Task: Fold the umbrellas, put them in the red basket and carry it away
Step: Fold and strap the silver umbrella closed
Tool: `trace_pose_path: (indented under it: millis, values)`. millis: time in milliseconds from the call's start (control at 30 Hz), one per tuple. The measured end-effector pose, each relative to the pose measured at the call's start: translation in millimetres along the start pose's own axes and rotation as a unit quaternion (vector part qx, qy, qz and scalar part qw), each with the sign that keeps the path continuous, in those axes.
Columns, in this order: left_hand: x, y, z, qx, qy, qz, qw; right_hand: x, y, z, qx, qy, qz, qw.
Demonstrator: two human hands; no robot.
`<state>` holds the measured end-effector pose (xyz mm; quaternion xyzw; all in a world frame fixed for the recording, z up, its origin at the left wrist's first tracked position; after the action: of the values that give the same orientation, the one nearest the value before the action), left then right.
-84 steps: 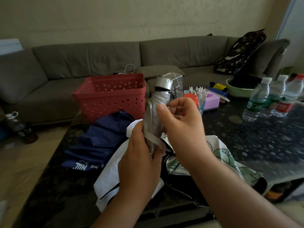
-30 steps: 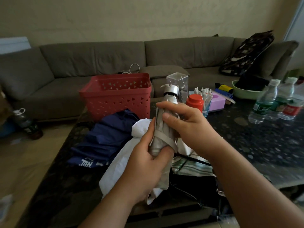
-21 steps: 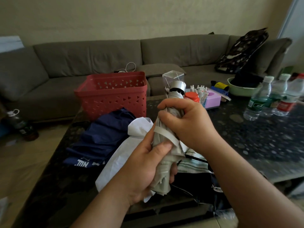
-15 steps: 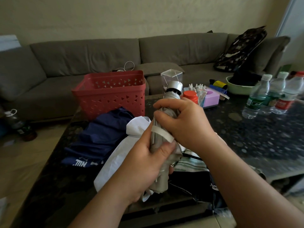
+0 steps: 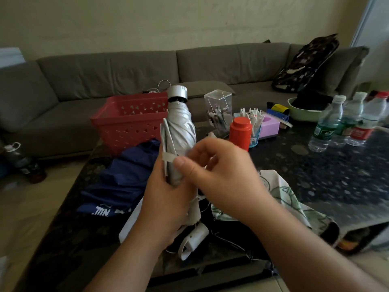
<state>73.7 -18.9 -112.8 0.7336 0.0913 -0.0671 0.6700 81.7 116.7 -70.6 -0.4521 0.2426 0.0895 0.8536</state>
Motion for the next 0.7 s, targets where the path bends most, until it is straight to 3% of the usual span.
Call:
trace_pose_path:
  millis: [133, 267, 300, 333, 400, 600, 700]
  values:
    - [1, -3, 1, -0.061, 0.036, 0.006, 0.997, 3, -4, -8, 0.038, 0.004, 0.003, 0.999]
    - [9, -1, 0, 0.008, -0.077, -0.002, 0.997, 2, -2, -17, -0.087, -0.07, -0.039, 0.993]
    - [6, -1, 1, 0.025, -0.086, -0.014, 0.996, 2, -4, -16, -0.105, -0.086, -0.042, 0.99]
    - [3, -1, 0, 0.027, -0.049, -0.011, 0.998, 2, -6, -13, -0.122, -0.095, -0.047, 0.987]
    - [-1, -3, 1, -0.006, 0.002, -0.038, 0.999, 1, -8, -6, -0.134, -0.084, -0.057, 0.986]
    - [-7, -1, 9, -0.039, -0.012, -0.037, 0.998, -5, -2, 10, -0.096, -0.043, -0.059, 0.993]
    - [-12, 2, 8, -0.003, -0.018, -0.029, 0.999, -7, 3, 15, -0.109, -0.021, -0.058, 0.992]
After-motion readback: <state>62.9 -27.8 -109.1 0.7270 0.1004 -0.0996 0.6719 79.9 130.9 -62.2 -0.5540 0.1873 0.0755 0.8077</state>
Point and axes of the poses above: each hand's wrist, its own x-axis away from the middle knuckle, its own z-axis out of the back of the hand, y = z × x, the point moved 3 cm from there along -x, towards the middle knuckle, and after that the axes turned 4 degrees about y, right-handed, at the moved point
